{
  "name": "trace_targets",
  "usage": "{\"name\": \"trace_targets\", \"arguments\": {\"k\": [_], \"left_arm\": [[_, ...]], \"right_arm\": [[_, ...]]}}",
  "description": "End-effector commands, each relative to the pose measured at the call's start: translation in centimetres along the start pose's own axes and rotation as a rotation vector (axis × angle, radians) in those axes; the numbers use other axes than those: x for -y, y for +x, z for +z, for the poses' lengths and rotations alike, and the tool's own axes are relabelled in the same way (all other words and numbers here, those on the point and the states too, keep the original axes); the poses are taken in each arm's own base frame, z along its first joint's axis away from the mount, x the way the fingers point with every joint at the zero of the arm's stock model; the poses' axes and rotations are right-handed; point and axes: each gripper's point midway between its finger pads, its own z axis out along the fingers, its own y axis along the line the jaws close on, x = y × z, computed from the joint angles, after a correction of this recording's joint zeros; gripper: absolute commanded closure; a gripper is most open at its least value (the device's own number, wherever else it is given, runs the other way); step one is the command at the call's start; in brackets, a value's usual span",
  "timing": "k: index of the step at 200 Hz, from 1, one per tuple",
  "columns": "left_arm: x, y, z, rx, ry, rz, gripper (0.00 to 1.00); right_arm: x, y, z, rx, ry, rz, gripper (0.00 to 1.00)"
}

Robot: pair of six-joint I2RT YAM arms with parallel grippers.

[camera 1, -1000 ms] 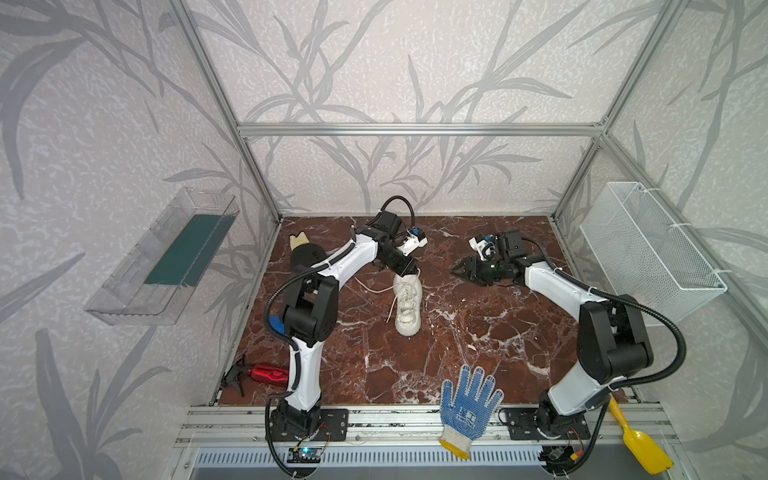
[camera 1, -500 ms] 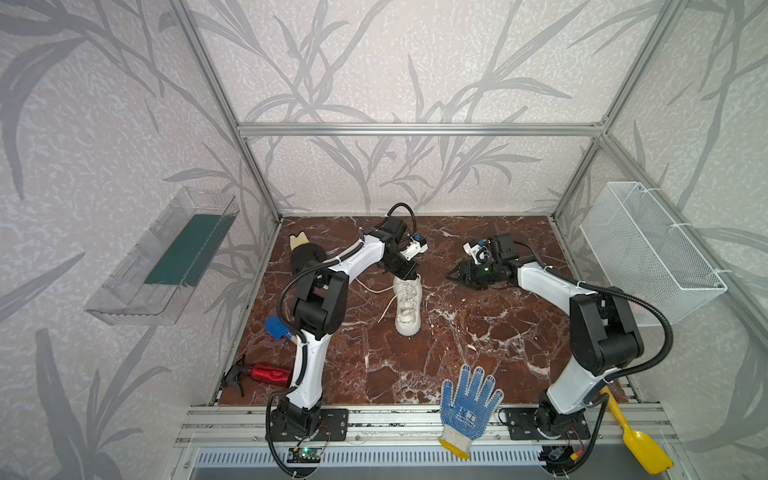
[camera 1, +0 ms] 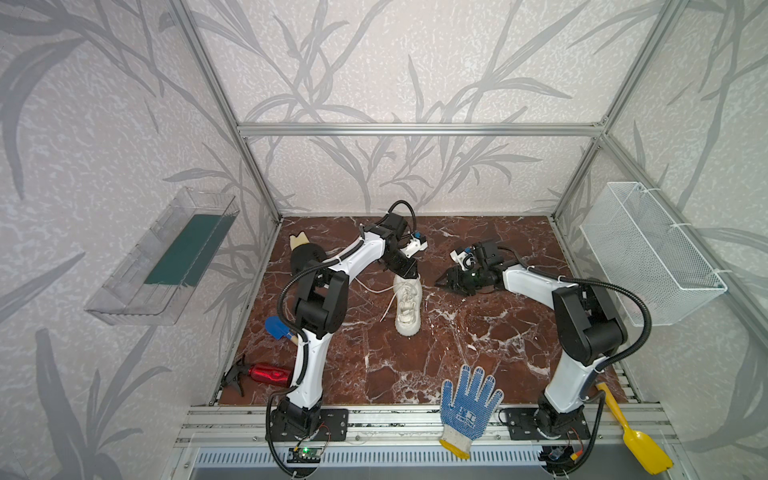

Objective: Tie the shoes

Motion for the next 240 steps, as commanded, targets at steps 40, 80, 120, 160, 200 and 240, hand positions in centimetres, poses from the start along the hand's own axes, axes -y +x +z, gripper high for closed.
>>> {"name": "trace_targets", "arguments": {"k": [40, 80, 120, 160, 200, 240], "left_arm": [[0.5, -0.2, -1.2, -0.001, 0.001, 0.009, 0.69], [0.5, -1.0, -2.4, 0.039, 0.001, 0.036, 0.61], [0.5, -1.4, -3.6, 0.07, 0.011, 0.074, 0.54], [0.0, -1.6, -5.1, 0.113, 0.003, 0.108, 0.53], [-1.2, 0.2, -6.3, 0.077, -0.038, 0.208, 0.57], [-2.5, 3.3, -6.5, 0.041, -0.023, 0.305, 0.57]], "right_arm": [[-1.7, -1.2, 1.5, 0.01, -0.063, -0.015, 0.5], [-1.8, -1.1, 1.3, 0.01, -0.063, -0.014, 0.5], [-1.5, -0.6, 1.1, 0.008, -0.056, -0.008, 0.5], [-1.5, -0.3, 0.9, 0.002, -0.05, -0.011, 0.5], [-1.5, -0.1, 0.6, -0.002, -0.043, -0.015, 0.5], [-1.4, 0.3, 0.4, -0.009, -0.028, -0.023, 0.51]]}}
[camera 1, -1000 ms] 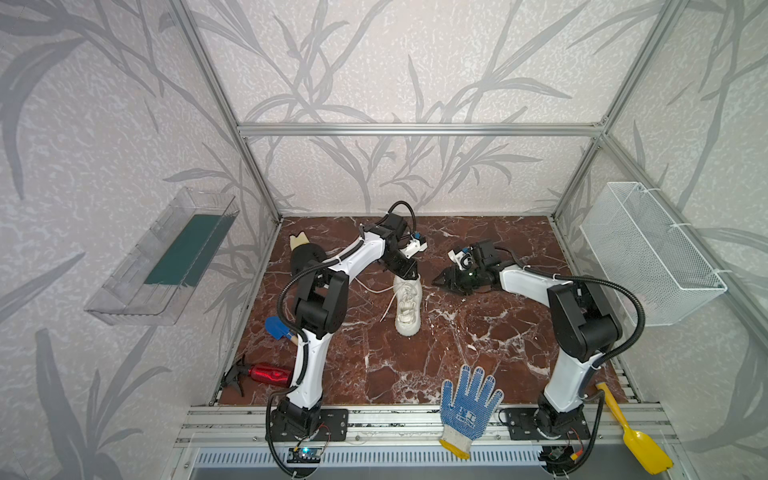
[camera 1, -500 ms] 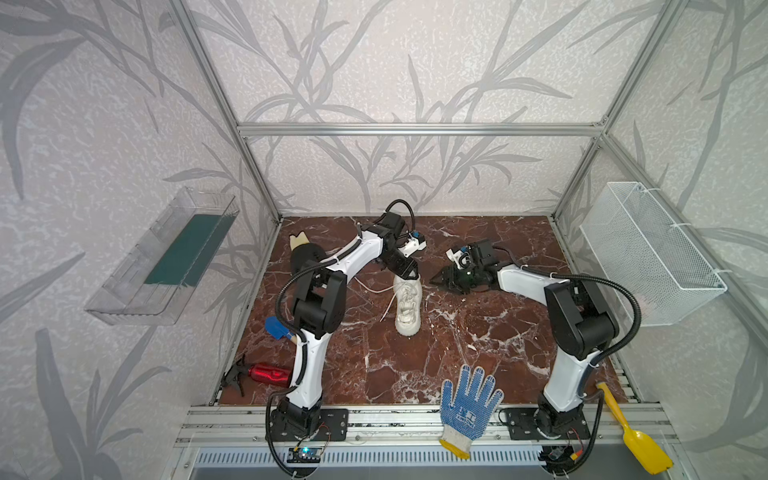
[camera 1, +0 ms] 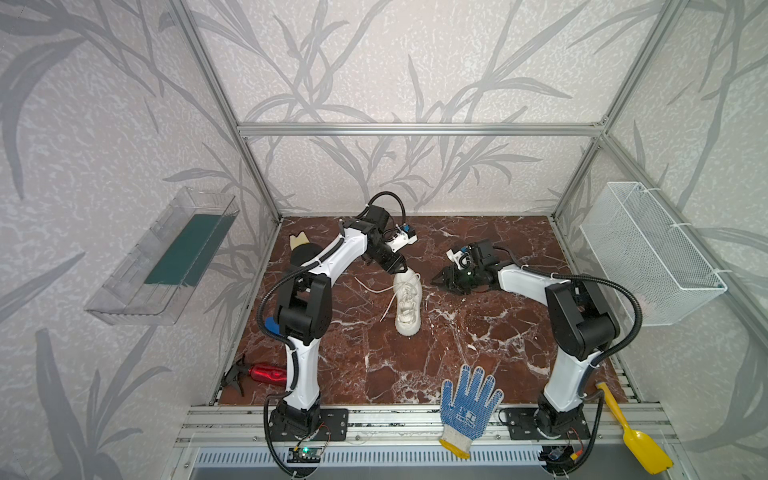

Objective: Tie the shoes

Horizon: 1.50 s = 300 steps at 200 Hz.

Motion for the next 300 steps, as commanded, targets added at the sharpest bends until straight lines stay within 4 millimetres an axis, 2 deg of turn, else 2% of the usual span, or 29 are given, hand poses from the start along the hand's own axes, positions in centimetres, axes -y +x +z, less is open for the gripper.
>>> {"name": "trace_targets", "arguments": {"k": [1, 36, 108, 246, 266, 300], "left_arm": [[0.4, 2.1, -1.1, -0.031, 0.02, 0.117, 0.57], [0.2, 4.5, -0.5, -0.066, 0.02, 0.219, 0.61], [-0.2, 6.2, 1.2, -0.099, 0.057, 0.282, 0.66], [-0.1, 6.6, 4.2, -0.134, 0.113, 0.31, 0.67], [-0.1, 6.9, 4.6, -0.146, 0.116, 0.307, 0.73], [-0.2, 7.1, 4.3, -0.17, 0.11, 0.308, 0.92]], "right_arm": [[-0.9, 0.5, -0.9, -0.002, 0.001, -0.028, 0.51], [-0.6, 0.8, -0.9, -0.01, 0.01, -0.024, 0.51], [-0.4, 0.8, -0.9, -0.017, 0.023, -0.023, 0.51], [-0.1, 1.3, -1.1, -0.027, 0.043, -0.015, 0.51], [-0.1, 1.3, -1.1, -0.024, 0.038, -0.009, 0.51], [0.0, 1.7, -0.7, -0.025, 0.022, 0.012, 0.51]]}}
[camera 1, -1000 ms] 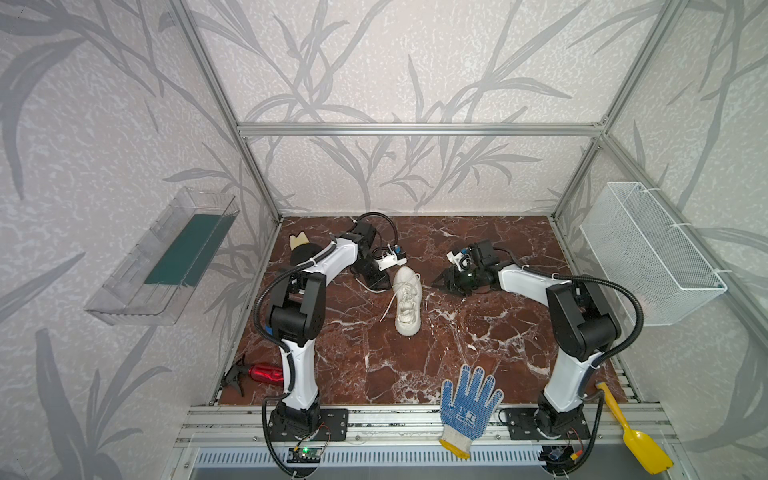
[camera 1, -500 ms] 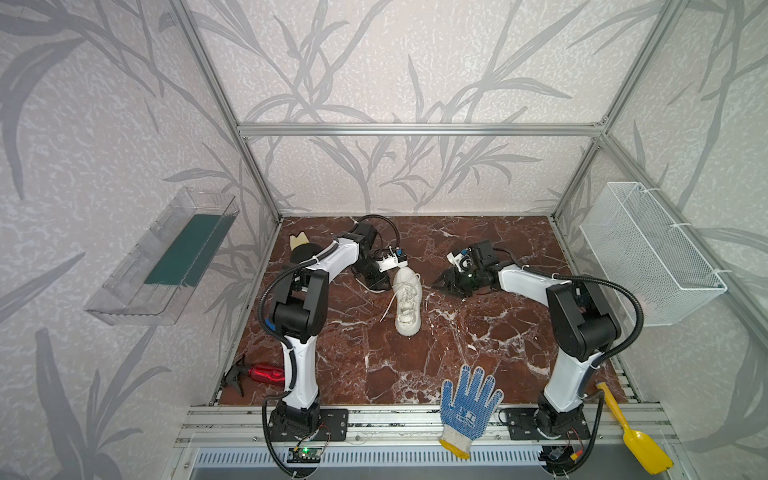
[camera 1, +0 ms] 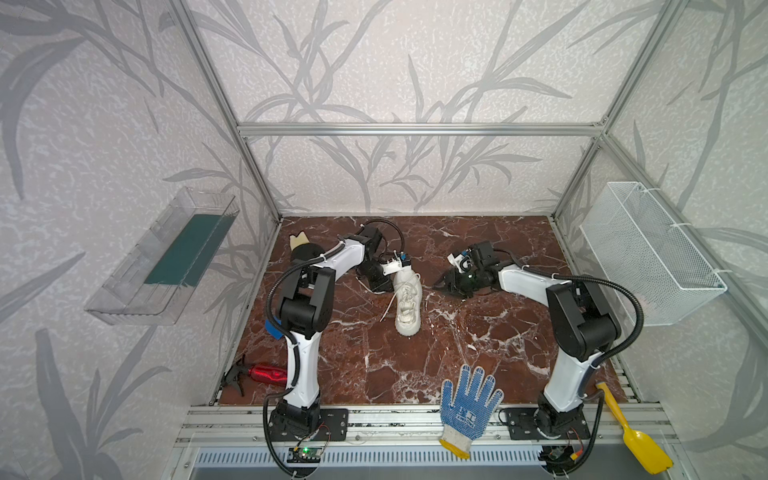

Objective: Tie the shoes

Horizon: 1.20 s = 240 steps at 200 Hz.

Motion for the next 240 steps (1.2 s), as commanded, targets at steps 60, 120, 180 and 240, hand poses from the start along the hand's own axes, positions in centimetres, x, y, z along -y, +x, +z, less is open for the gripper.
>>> {"name": "trace_targets", "arguments": {"k": [60, 120, 180, 240], "left_arm": [[0.3, -1.3, -2.5, 0.007, -0.03, 0.066, 1.0], [1.6, -2.3, -4.1, 0.006, -0.046, 0.113, 1.0], [2.3, -2.1, -4.7, -0.029, -0.055, 0.14, 1.0], [3.1, -2.8, -5.2, 0.009, -0.06, 0.157, 1.0]], "right_arm": [[-2.0, 0.7, -0.1, 0.013, -0.049, -0.019, 0.51], [-6.0, -0.3, -0.6, 0.038, -0.161, -0.008, 0.73], [-9.5, -1.7, 2.2, -0.001, -0.251, -0.02, 0.88], [-8.8, -2.5, 6.1, -0.042, -0.195, 0.022, 0.94]]}}
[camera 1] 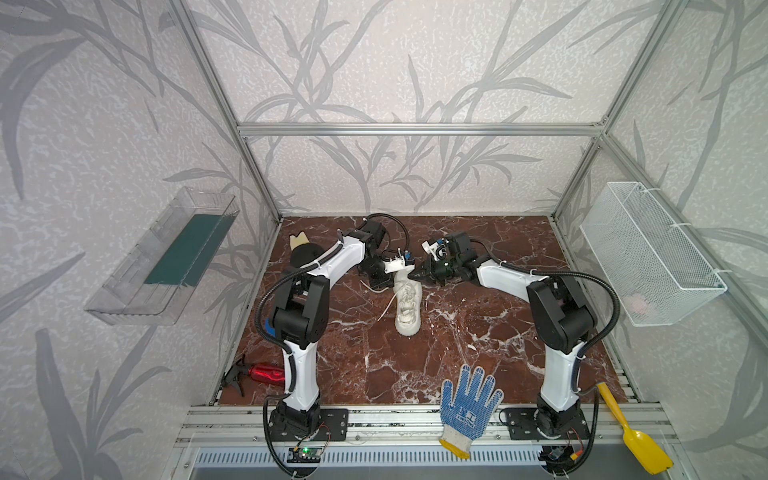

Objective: Tie the shoes

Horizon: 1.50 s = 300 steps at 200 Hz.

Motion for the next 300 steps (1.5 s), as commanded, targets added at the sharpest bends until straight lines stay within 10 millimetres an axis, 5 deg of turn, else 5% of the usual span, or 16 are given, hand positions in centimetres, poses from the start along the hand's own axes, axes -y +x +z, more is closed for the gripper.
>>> {"name": "trace_targets", "arguments": {"k": [1, 76, 108, 135, 180, 226, 300], "left_arm": [[1.1, -0.9, -1.5, 0.031, 0.003, 0.043, 1.0], [2.5, -1.0, -1.5, 0.027, 0.024, 0.065, 1.0], [3.4, -0.9, -1.5, 0.008, 0.024, 0.098, 1.0], [3.9, -1.0, -1.8, 0.003, 0.019, 0.138, 1.0], [3.7, -1.2, -2.1, -0.022, 0.014, 0.182, 1.0], [3.8, -1.5, -1.7, -0.047, 0.028, 0.242, 1.0], [4.2, -2.4, -0.6, -0.045, 0.045, 0.265, 1.0]], "right_arm": [[0.6, -0.3, 1.4, -0.02, 0.024, 0.026, 0.94], [4.1, 0.8, 1.5, -0.071, 0.257, 0.029, 0.96], [3.5, 0.8, 1.0, -0.074, 0.259, 0.013, 0.96], [1.1, 0.7, 0.7, -0.056, 0.15, 0.001, 0.91], [-0.5, 0.6, -2.0, 0.007, 0.085, 0.021, 0.82], [1.1, 2.1, -4.5, 0.051, 0.056, 0.072, 0.85], [4.2, 4.3, -2.9, 0.037, -0.026, 0.144, 0.95]]}}
